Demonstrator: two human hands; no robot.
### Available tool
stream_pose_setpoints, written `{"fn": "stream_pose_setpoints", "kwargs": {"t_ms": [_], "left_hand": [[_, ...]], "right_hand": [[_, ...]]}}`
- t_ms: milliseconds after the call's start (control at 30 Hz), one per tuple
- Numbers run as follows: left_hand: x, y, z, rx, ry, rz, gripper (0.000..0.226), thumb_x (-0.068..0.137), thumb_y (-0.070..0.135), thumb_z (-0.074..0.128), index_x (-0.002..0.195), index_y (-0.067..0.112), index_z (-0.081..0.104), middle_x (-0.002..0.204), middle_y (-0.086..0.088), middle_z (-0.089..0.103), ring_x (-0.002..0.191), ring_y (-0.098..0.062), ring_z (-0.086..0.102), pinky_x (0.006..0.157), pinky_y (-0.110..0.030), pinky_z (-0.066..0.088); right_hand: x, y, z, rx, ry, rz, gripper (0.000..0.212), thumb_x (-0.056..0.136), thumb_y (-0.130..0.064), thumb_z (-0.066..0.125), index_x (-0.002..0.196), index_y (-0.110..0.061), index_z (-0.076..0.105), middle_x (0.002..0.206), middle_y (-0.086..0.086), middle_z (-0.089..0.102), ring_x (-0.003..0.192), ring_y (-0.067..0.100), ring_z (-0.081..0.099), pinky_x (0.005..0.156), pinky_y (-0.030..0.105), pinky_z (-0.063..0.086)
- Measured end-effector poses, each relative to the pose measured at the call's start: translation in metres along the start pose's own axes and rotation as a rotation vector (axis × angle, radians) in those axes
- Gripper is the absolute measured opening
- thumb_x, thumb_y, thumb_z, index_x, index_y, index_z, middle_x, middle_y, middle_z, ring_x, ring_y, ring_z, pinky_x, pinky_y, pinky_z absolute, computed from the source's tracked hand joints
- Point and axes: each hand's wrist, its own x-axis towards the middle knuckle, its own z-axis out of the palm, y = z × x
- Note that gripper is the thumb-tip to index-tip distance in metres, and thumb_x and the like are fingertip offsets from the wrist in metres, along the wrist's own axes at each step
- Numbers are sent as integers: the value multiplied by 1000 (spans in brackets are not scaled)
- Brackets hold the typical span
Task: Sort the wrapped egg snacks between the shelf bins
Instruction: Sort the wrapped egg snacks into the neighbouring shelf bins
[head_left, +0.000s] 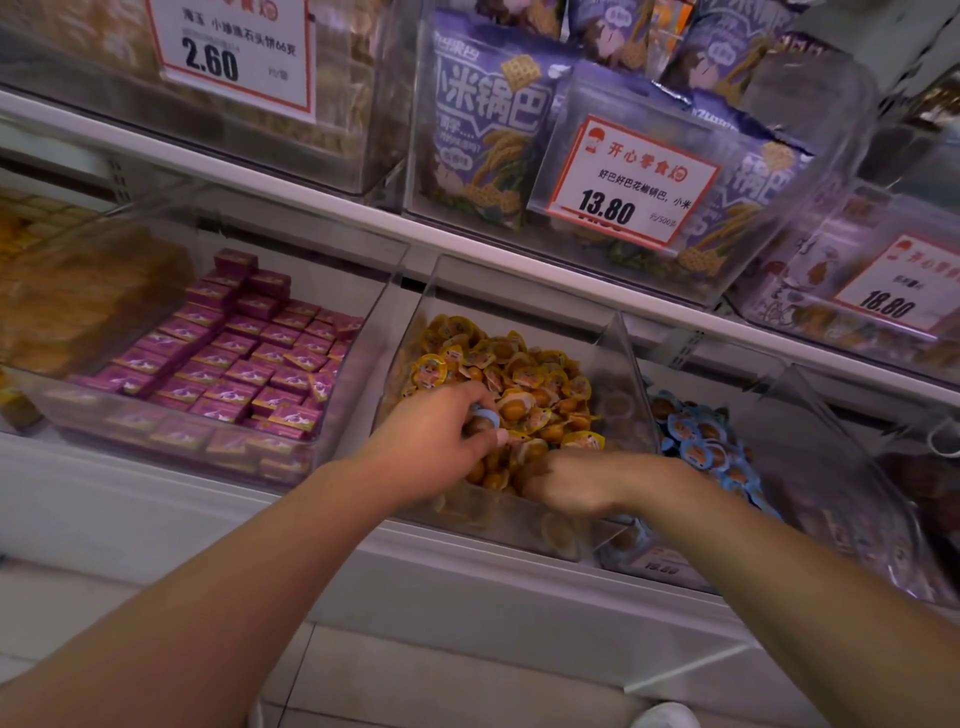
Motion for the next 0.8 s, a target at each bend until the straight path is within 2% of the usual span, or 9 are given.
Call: {"fn": "stream_pose_setpoints", "kwargs": {"t_ms": [67, 167, 267, 367, 467, 533, 633, 733, 800], "left_hand": [[0, 1, 0, -45, -1, -32, 16, 88, 45, 66, 98, 34, 59, 80, 17, 61, 74, 0, 58, 57, -22, 43], [0, 2, -3, -101, 3, -72, 17, 89, 45, 66, 102, 35, 60, 86, 16, 63, 78, 0, 60, 59, -21, 45], [0, 1, -5, -117, 0, -80, 16, 89, 45, 65, 102, 37, 58, 88, 16, 63, 78, 0, 60, 59, -21, 46], [-1, 2, -5, -108, -8, -84, 16, 90, 45, 65, 101, 38, 57, 88, 16, 63, 79, -1, 61, 60, -23, 47], [-1, 3, -6, -109, -9, -88, 16, 90, 47, 64, 101, 39, 57, 89, 16, 63, 80, 0, 60, 60, -23, 48], [-2, 3, -7, -118, -11, -90, 16, 90, 47, 64, 101, 39, 57, 88, 16, 63, 80, -1, 61, 63, -25, 51], [-2, 4, -8, -131, -10, -93, 15, 89, 45, 65, 100, 36, 59, 88, 13, 64, 81, -4, 62, 70, -32, 56], [-1, 4, -8, -137, -6, -100, 15, 89, 45, 65, 99, 35, 60, 88, 12, 65, 81, -4, 62, 72, -34, 57], [1, 4, -7, -157, 3, -110, 15, 89, 44, 66, 99, 34, 60, 89, 12, 65, 82, -5, 62, 72, -33, 56]], "right_hand": [[1, 2, 0, 42, 12, -34, 31, 102, -24, 40, 118, -14, 65, 121, 11, 61, 107, 23, 57, 95, 27, 47], [3, 2, -3, 236, 101, -99, 17, 98, -26, 45, 101, -34, 60, 94, -15, 57, 83, 1, 52, 61, -1, 37], [8, -4, -3, 277, 53, -101, 48, 89, -52, 49, 135, -38, 51, 116, -13, 51, 101, 10, 50, 80, 15, 41], [15, -9, -4, 355, -27, -67, 64, 69, -67, 51, 130, -50, 50, 126, -13, 54, 111, 13, 57, 100, 37, 50], [17, -8, -1, 291, -69, -88, 65, 85, -64, 49, 146, -45, 38, 150, -8, 43, 135, 13, 43, 109, 33, 38], [15, -3, 3, 336, -68, -89, 60, 90, -58, 51, 147, -43, 37, 143, -15, 46, 120, -4, 48, 96, 15, 39], [9, 2, 4, 451, -13, -106, 54, 93, -50, 55, 144, -43, 38, 100, -35, 44, 77, -24, 34, 56, -5, 34], [13, 7, 8, 494, 53, -94, 13, 91, -42, 58, 102, -43, 66, 96, -29, 56, 79, -19, 49, 60, 3, 41], [14, 8, 14, 543, 146, -65, 10, 90, -41, 61, 87, -36, 69, 92, -17, 65, 83, -2, 58, 69, 16, 45]]}}
